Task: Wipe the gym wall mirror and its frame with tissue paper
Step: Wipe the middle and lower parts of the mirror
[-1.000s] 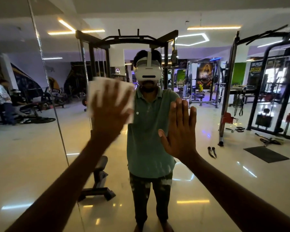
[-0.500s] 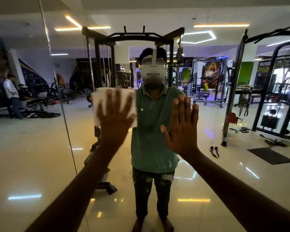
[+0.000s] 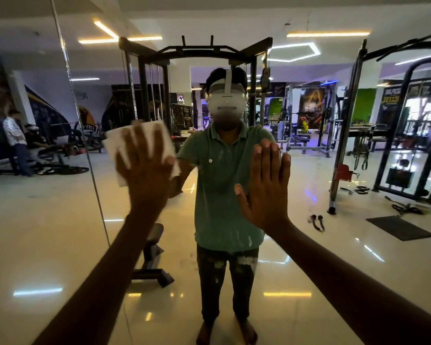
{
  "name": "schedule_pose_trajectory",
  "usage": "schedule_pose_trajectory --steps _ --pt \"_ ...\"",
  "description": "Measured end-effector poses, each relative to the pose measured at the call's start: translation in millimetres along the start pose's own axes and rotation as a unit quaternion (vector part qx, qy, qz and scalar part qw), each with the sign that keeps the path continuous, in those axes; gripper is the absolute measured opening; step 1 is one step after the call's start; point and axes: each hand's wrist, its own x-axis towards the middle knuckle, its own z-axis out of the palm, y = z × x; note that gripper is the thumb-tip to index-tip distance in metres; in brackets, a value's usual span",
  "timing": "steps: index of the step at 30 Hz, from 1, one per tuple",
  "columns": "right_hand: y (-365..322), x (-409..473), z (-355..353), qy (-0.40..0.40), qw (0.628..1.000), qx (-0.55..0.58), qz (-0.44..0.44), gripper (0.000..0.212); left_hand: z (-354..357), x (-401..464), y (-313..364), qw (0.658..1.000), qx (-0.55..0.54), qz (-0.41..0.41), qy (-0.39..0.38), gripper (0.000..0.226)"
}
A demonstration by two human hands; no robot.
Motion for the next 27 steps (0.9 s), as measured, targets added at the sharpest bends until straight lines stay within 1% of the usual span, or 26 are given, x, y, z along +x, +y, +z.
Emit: schedule_pose_trajectory --steps 2,4,6,8,10,11,12,14,15,17,21,22,24,25,27 --pt "-4.5 -0.3 1.6 0.0 1.0 -0.006 0.01 0.091 -2.0 -0.1 -16.7 0.998 -0.014 -0.053 0.005 0.067" --pt "-7.1 0.2 2.5 -0.001 1.0 -0.01 0.016 0.091 -0.8 -2.3 3.8 0.997 -0.018 -0.071 0.014 0.069" --pt "-6.4 0.3 1.6 -0.001 1.0 -0.015 0.017 0.09 1.8 -9.3 42.5 1.0 -0.005 -0.025 -0.008 0.071" --pt "-2.4 -0.8 0.8 -0.008 1.0 -0.022 0.007 0.09 4.9 -18.3 71.8 0.998 0.011 0.057 -0.032 0.07" --pt "-0.1 -1.1 0.6 -0.009 1.0 -0.02 0.0 0.09 4.5 -15.2 66.4 0.992 0.017 0.12 -0.041 0.069" --pt "0.5 -1.1 0.6 -0.007 1.0 -0.015 0.0 0.09 2.5 -11.5 52.1 0.991 0.015 0.124 -0.037 0.067" --pt "1.2 -0.9 1.2 -0.005 1.0 -0.01 0.002 0.09 1.3 -8.5 33.1 0.994 0.013 0.105 -0.026 0.067" --pt "0.8 -0.7 0.8 -0.003 1.0 -0.002 0.01 0.089 -1.1 -5.1 -9.2 1.0 0.007 0.025 0.0 0.066" --pt "-0.7 -0.9 0.8 -0.001 1.0 -0.001 0.012 0.089 -2.1 -4.0 -26.5 1.0 0.001 -0.007 -0.001 0.067" --pt "-6.5 -1.0 2.4 0.002 1.0 0.001 0.02 0.091 -2.4 -1.1 -42.4 0.999 -0.016 -0.037 -0.009 0.068" --pt "-35.6 3.0 5.9 0.009 0.995 0.005 0.096 0.098 -1.2 2.2 -34.9 0.999 -0.025 -0.043 -0.008 0.067" --pt "-49.2 3.1 8.0 0.001 0.996 0.016 0.087 0.095 -0.3 1.8 -36.1 0.999 -0.026 -0.039 -0.012 0.067" --pt "-81.7 -0.6 15.0 -0.032 0.998 0.038 0.027 0.088 -0.2 0.9 -41.4 0.999 -0.03 -0.027 -0.018 0.068" --pt "-97.8 -3.5 19.2 -0.049 0.998 0.045 0.011 0.09 -0.3 1.2 -45.4 0.999 -0.031 -0.016 -0.017 0.069" --pt "-116.6 -7.8 26.7 -0.063 0.996 0.056 0.029 0.095 -0.9 0.8 -51.9 0.999 -0.033 0.014 -0.018 0.07"
